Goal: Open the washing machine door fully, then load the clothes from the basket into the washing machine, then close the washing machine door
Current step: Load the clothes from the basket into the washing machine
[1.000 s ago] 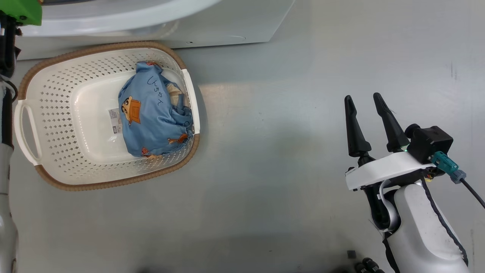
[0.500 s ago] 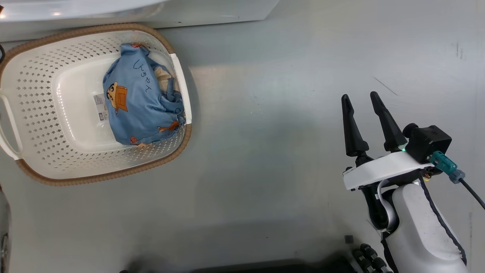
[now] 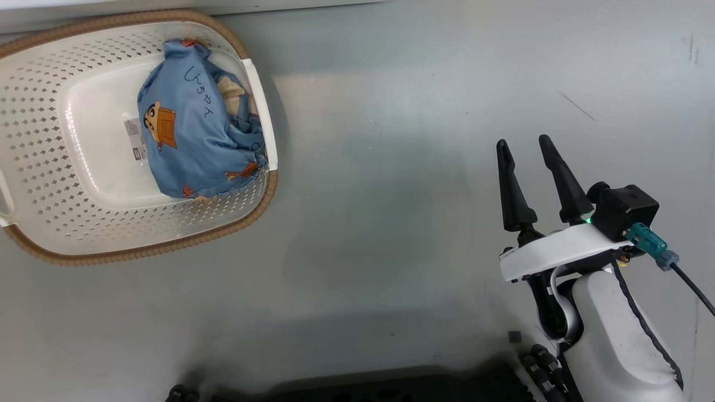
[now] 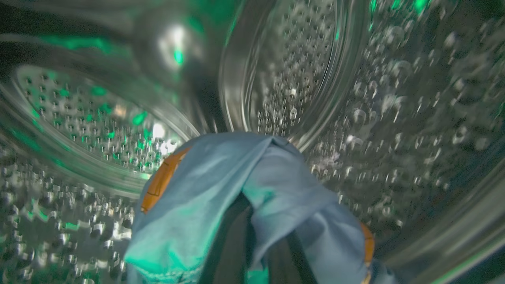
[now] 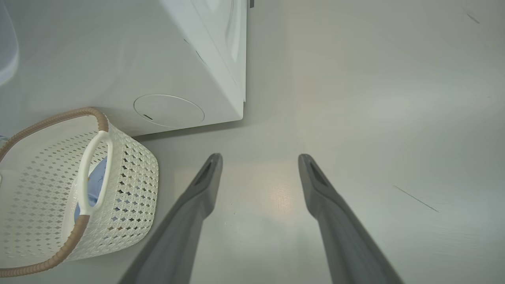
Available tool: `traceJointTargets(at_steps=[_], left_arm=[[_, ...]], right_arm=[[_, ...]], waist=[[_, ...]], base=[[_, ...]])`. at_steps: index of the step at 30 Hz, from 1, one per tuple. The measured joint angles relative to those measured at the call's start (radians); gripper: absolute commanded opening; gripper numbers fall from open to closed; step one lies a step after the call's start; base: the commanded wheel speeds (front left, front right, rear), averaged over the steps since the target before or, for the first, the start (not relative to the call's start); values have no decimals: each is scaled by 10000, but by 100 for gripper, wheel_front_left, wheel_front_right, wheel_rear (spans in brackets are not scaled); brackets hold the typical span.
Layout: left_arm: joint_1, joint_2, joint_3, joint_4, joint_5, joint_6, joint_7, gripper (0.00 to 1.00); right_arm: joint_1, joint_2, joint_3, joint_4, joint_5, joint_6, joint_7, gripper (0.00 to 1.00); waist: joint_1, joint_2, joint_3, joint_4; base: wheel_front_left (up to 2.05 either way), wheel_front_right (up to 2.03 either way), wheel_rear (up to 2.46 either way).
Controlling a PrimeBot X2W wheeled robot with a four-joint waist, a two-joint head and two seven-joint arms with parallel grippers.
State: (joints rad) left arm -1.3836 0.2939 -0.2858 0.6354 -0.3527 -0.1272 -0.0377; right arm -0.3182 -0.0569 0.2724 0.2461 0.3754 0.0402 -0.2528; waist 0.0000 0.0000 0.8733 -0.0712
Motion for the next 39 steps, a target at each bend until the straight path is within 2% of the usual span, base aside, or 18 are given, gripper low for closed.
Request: traceJointTargets(at_steps=[5,10,11,12,13,14,20,27,35,39], left_arm=[[-596,107,-140,-474,234,-2,-1338,0],[-474,148,-157,203,44,-2,-1396,0],[-438,150,-173,380,0,-2,-1392,5],[-405,138,-140,568,-121,-2,-1317,33],[-365,121,-123,802,-272,-2,-1139,78],[-290,102,-134,1012,-412,-2,-963,100],[-6,-140,-221,1946,-731,-2,-242,100],[-54,-274,-221,2328,-849,-2,58,100],[-89,-395,-336,2648,-988,-2,100,100],[2,-663,-499,2696,-980,-2,-98,100]], right_arm=[[-1,0,58,-4,17,-44,0,100],[-1,0,65,-6,27,-73,0,100],[-1,0,65,-2,27,-73,0,100],[-2,0,65,4,27,-73,0,100],[-2,2,65,8,27,-73,0,100],[-3,0,63,15,27,-73,0,100],[-8,-2,-38,96,27,-86,0,100],[-7,0,-40,213,12,-88,0,100],[-10,0,-171,247,12,-88,0,100],[-10,0,-366,255,-6,-88,0,100]], waist=[[0,0,117,-37],[0,0,132,-55],[0,0,129,-55],[0,0,124,-53],[0,0,116,-51],[0,0,106,-46],[0,0,-31,47],[0,0,-290,179],[0,0,-591,309],[0,0,-762,392]], base=[[0,0,0],[0,0,0],[0,0,0],[0,0,0],[0,0,0],[0,0,0],[0,0,0],[0,0,0],[0,0,0],[0,0,0]])
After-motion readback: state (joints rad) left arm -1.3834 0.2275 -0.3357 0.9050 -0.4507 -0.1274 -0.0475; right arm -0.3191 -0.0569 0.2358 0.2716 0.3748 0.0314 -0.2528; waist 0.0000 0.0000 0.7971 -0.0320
